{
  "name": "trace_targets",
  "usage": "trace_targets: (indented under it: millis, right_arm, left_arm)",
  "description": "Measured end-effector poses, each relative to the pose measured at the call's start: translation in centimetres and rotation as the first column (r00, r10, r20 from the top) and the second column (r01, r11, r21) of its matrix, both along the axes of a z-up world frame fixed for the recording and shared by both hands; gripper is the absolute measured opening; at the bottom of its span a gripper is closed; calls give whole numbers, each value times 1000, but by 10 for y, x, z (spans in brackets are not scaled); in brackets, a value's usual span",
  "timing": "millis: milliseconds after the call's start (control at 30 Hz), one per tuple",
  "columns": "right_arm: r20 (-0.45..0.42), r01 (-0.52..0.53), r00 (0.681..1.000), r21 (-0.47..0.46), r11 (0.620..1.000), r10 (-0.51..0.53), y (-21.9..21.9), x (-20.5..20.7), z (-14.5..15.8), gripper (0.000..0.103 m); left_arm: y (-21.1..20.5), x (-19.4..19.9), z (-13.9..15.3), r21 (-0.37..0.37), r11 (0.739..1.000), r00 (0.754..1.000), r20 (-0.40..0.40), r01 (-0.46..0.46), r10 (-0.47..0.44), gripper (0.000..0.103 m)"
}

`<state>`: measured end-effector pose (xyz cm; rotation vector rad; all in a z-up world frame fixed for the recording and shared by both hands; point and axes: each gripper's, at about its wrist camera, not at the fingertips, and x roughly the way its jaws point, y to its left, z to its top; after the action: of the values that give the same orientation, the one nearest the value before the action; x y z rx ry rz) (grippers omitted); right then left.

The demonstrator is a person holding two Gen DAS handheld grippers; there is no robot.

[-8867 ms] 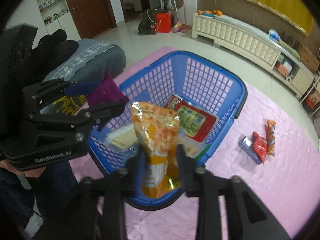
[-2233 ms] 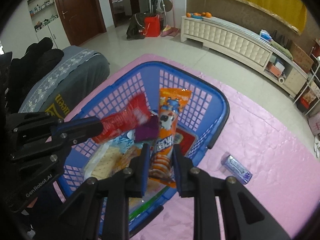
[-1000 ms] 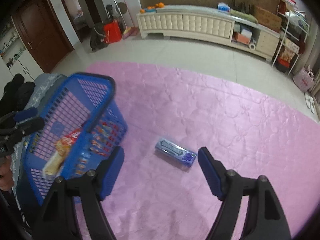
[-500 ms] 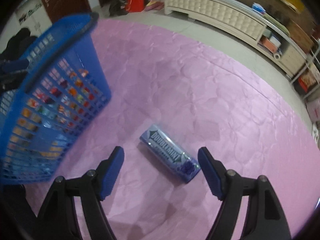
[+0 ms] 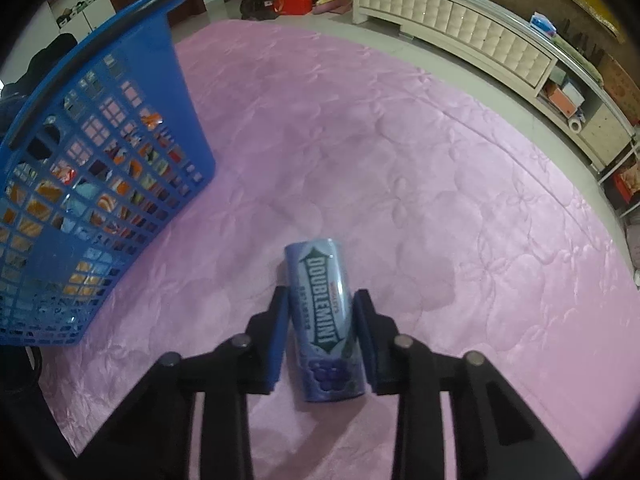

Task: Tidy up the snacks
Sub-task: 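Carry the gum tube over the blue basket with the right tool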

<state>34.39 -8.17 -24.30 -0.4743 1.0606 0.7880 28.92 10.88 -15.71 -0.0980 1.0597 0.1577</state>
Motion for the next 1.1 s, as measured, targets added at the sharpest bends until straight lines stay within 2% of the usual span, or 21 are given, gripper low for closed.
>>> trace_targets:
  millis: [167,267,433,533,733,933,1100]
  right_arm:
    - [18,26,999,44,999,-27,-3,-21,11,35]
    - [36,52,998,72,996,-55,-4,-35,27,35]
    - [86,58,994,117,991,-68,-5,-66,69,35]
    - [115,55,991,152,987,-73,-5,-72,94,35]
    - [158,22,986,205,979,-55,10,-100,140,35]
    - [188,-15,982,212,977,-26,37,-116,164,35]
    - [181,-45,983,193,980,9,61,-119,163,35]
  left_arm:
    - [-1,-11,5,-5,1000,1000,13,-7,7,81]
    - [1,-21,13,-10,1000,999,33,-12,13,81]
    - [3,-46,34,-6,1000,997,81,-13,13,81]
    - [4,-62,48,-3,1000,994,111,-16,16,81]
    - [7,-89,72,8,1000,987,161,-22,20,81]
    - [16,-108,82,7,999,981,189,-35,33,81]
    - [30,-118,80,-3,999,979,197,-48,48,81]
